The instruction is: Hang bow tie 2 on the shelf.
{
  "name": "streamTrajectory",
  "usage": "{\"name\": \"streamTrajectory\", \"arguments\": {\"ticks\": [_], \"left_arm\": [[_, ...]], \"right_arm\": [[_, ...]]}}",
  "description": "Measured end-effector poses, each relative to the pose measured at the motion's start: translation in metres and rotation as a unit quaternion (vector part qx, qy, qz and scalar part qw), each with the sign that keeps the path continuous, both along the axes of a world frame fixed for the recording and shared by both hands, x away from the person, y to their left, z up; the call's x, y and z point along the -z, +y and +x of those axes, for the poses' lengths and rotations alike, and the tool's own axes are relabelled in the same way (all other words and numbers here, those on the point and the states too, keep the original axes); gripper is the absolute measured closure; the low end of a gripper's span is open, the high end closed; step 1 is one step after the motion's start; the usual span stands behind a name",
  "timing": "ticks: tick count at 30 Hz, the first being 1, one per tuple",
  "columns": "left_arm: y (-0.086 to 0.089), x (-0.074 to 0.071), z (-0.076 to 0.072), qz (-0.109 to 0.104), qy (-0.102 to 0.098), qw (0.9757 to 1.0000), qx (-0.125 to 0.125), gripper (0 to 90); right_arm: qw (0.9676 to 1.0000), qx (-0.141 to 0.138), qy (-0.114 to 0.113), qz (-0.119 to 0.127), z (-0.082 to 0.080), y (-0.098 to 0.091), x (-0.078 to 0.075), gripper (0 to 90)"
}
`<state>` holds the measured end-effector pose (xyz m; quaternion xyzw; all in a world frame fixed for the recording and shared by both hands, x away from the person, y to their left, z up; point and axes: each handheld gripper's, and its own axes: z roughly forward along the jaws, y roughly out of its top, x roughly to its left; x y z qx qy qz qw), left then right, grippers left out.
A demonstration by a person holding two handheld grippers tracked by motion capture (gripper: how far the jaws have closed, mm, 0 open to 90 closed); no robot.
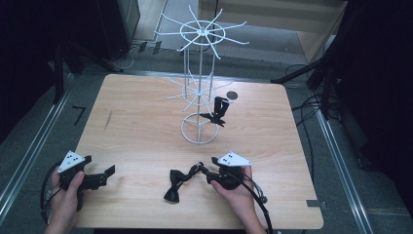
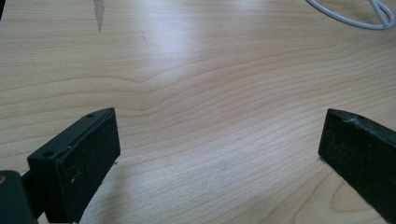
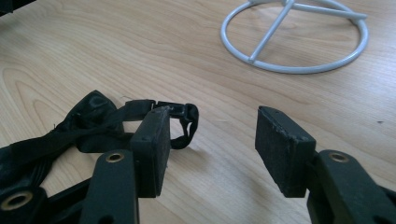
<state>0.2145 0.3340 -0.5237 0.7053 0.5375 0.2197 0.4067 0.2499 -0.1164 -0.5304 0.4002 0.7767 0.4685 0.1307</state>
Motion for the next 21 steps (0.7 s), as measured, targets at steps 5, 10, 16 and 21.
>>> {"name": "streamTrajectory", "arguments": {"ticks": [5,10,16,21], "left_arm": [[0.0,0.0,0.0,0.0,0.0,1.0,-0.001,0.0],[0.0,0.0,0.0,0.0,0.0,1.0,-0.001,0.0],[0.0,0.0,0.0,0.0,0.0,1.0,0.0,0.0],[0.0,0.0,0.0,0.001,0.001,1.0,0.001,0.0]], "right_arm": [[1.0,-0.006,0.002,-0.004,-0.001,0.004,0.003,47.3],[0.9999,-0.009,0.004,-0.008,-0.001,0.008,0.005,48.0],[0.9998,-0.015,0.005,-0.015,-0.002,0.013,0.008,50.5],[0.9998,-0.015,0.006,-0.013,-0.001,0.016,0.009,56.1]]}}
